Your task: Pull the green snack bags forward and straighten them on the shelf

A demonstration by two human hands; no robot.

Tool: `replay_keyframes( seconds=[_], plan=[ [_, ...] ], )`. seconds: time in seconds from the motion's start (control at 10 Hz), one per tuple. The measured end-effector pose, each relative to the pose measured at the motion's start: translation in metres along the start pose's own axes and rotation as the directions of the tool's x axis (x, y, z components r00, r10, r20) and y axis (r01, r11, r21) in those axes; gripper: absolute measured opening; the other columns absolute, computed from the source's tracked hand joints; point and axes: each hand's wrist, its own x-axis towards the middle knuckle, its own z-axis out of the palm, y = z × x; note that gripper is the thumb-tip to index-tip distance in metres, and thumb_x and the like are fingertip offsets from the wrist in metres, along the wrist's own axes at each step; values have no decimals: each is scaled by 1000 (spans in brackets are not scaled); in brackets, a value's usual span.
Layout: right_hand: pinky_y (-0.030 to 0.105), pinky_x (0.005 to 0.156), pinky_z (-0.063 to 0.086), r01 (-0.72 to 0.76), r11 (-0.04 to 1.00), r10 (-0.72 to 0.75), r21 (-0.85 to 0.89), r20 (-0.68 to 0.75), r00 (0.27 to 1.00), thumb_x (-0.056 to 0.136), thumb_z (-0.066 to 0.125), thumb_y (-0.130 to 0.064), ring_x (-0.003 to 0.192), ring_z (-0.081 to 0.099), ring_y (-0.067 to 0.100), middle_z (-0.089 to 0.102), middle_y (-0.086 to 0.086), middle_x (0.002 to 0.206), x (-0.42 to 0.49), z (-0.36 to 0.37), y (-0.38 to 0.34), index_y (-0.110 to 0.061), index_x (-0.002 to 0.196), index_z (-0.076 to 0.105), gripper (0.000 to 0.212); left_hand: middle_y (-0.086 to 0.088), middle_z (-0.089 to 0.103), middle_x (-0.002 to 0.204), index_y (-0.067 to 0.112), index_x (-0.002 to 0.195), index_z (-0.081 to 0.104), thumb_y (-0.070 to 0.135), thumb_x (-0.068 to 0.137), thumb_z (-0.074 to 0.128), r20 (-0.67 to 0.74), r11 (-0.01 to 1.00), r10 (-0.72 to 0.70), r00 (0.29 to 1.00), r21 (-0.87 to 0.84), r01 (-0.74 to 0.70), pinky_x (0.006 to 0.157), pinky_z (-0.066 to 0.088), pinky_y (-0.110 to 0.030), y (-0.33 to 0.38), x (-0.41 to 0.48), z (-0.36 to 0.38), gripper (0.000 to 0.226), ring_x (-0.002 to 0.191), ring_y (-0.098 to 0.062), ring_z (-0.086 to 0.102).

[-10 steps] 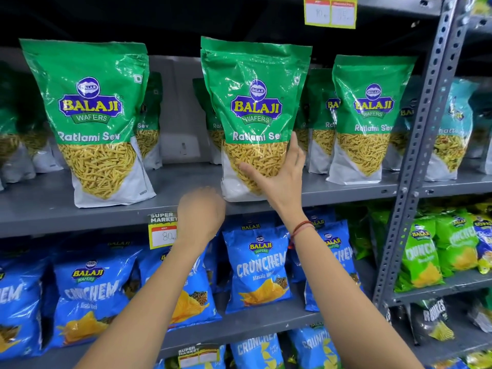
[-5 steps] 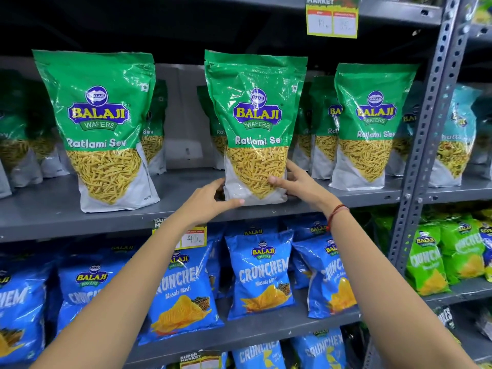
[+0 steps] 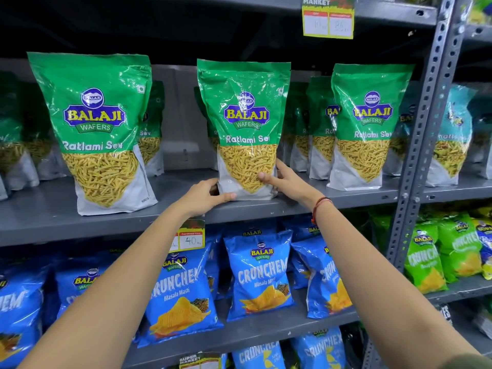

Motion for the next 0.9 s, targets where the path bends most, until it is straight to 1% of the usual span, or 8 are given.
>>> replay_keyframes(
  seconds=[0.2, 0.3, 0.4, 0.5, 0.6, 0.7, 0.8, 0.9],
  plan=[
    [30, 103, 43, -20, 999, 20, 38, 3, 1000, 81, 68, -42, 120, 56, 11, 57, -1, 134, 2, -2, 2, -18, 142, 36, 73, -8, 61, 127, 16, 130, 52, 58, 78, 60, -66, 998, 8, 998, 69, -3, 95, 47, -41, 2, -6, 5, 67, 114, -25, 55],
    [27, 105, 43, -21, 998, 21, 57, -2, 1000, 91, 62, -25, 119, 58, 10, 59, 0, 131, 5, -4, 7, -15, 141, 37, 57, -8, 63, 125, 18, 129, 53, 60, 77, 59, -95, 995, 22, 995, 101, -12, 93, 47, -43, 2, -7, 7, 67, 114, -26, 55],
    [18, 97, 47, -16, 999, 16, 51, -15, 1000, 87, 65, -29, 110, 61, 1, 62, -4, 125, 4, -4, 6, -14, 142, 38, 62, -8, 62, 126, 20, 128, 53, 62, 76, 59, -101, 993, 21, 995, 115, -10, 91, 48, -40, 3, -10, 6, 68, 114, -26, 56],
    [15, 92, 50, -22, 998, 25, 58, -57, 998, 81, 69, -34, 112, 62, 6, 63, -3, 123, 3, -2, 7, -13, 143, 37, 73, -8, 60, 130, 19, 131, 50, 62, 77, 58, -86, 993, 36, 996, 118, -25, 95, 47, -42, 3, -11, 5, 70, 117, -26, 55],
    [25, 96, 50, -6, 1000, 9, 15, -205, 979, 75, 74, -44, 118, 57, 16, 58, 4, 127, -4, -1, 5, -12, 146, 33, 88, -11, 56, 135, 14, 135, 45, 57, 81, 57, -94, 989, 47, 994, 147, -33, 98, 45, -40, 4, -16, 3, 70, 121, -27, 52],
    [30, 98, 49, 49, 998, -61, -42, -388, 919, 67, 76, -53, 115, 59, 19, 60, 8, 127, -18, 0, -1, -15, 139, 44, 88, -13, 49, 141, 10, 140, 36, 55, 85, 52, -172, 976, 73, 982, 213, -36, 100, 41, -41, -3, -21, -1, 72, 128, -28, 46],
    [12, 81, 50, 149, 981, -194, -125, -556, 808, 76, 78, -35, 97, 65, 9, 68, 7, 110, -36, 2, -34, -11, 121, 60, 54, -11, 50, 141, 11, 139, 39, 48, 90, 48, -312, 937, 143, 939, 349, -27, 98, 42, -42, -3, -30, -20, 62, 128, -28, 45],
    [5, 69, 46, 362, 921, -359, -143, -672, 648, 77, 77, -30, 76, 62, -9, 70, -4, 90, -73, 2, -78, -10, 107, 66, 38, -15, 55, 135, 7, 134, 45, 38, 92, 49, -466, 904, 262, 845, 426, -45, 97, 43, -43, 2, -28, -40, 53, 124, -30, 48]
  ],
)
